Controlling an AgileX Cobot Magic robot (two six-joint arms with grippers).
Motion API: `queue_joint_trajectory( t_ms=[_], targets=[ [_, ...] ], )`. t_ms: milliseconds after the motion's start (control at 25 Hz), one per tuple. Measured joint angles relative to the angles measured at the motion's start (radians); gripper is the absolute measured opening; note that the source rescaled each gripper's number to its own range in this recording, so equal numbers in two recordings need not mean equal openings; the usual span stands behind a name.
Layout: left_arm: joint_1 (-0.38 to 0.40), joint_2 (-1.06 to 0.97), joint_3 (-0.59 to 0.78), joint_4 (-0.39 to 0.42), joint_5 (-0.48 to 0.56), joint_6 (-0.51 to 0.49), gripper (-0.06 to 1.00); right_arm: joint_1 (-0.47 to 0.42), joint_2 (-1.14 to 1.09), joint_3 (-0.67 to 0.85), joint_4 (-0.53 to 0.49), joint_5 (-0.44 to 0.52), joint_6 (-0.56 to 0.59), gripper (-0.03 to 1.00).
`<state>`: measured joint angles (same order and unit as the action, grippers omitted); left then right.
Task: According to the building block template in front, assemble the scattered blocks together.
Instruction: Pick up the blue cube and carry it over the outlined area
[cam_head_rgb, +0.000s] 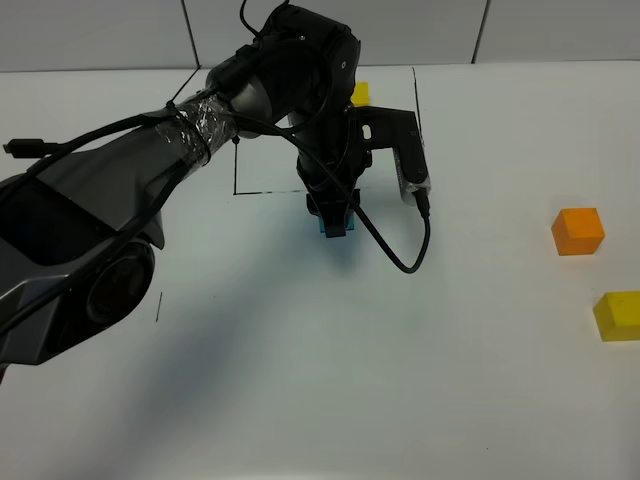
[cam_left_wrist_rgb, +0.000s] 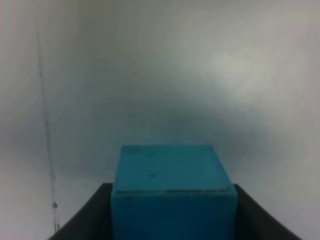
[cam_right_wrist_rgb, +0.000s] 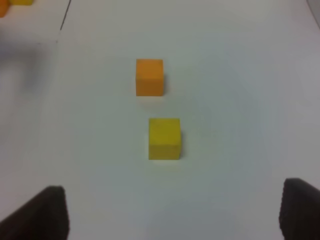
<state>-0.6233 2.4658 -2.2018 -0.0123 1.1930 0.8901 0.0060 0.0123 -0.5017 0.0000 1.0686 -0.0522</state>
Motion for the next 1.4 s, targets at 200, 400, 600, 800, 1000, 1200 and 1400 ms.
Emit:
queue_joint_trajectory(
  t_ms=[200,400,600,800,1000,1200,1400],
  targets=[
    [-0.004,0.036,-0.009,-0.003,0.0,0.011,0.0,0.0,0.0,0.0,0.0,0.0,0.0,0.72],
    [-0.007,0.059,-0.015,0.001,0.0,0.051,0.0,0.0,0.0,0.0,0.0,0.0,0.0,0.72],
    [-0.007,0.06,-0.015,0.002,0.0,0.055,0.0,0.0,0.0,0.0,0.0,0.0,0.0,0.72],
    [-0.007,0.06,-0.015,0.002,0.0,0.056,0.0,0.0,0.0,0.0,0.0,0.0,0.0,0.72],
    [-0.007,0.067,-0.016,0.002,0.0,0.057,0.0,0.0,0.0,0.0,0.0,0.0,0.0,0.72],
    [-0.007,0.068,-0.018,0.002,0.0,0.058,0.0,0.0,0.0,0.0,0.0,0.0,0.0,0.72],
    [-0.007,0.068,-0.018,0.002,0.0,0.058,0.0,0.0,0.0,0.0,0.0,0.0,0.0,0.72]
  ],
)
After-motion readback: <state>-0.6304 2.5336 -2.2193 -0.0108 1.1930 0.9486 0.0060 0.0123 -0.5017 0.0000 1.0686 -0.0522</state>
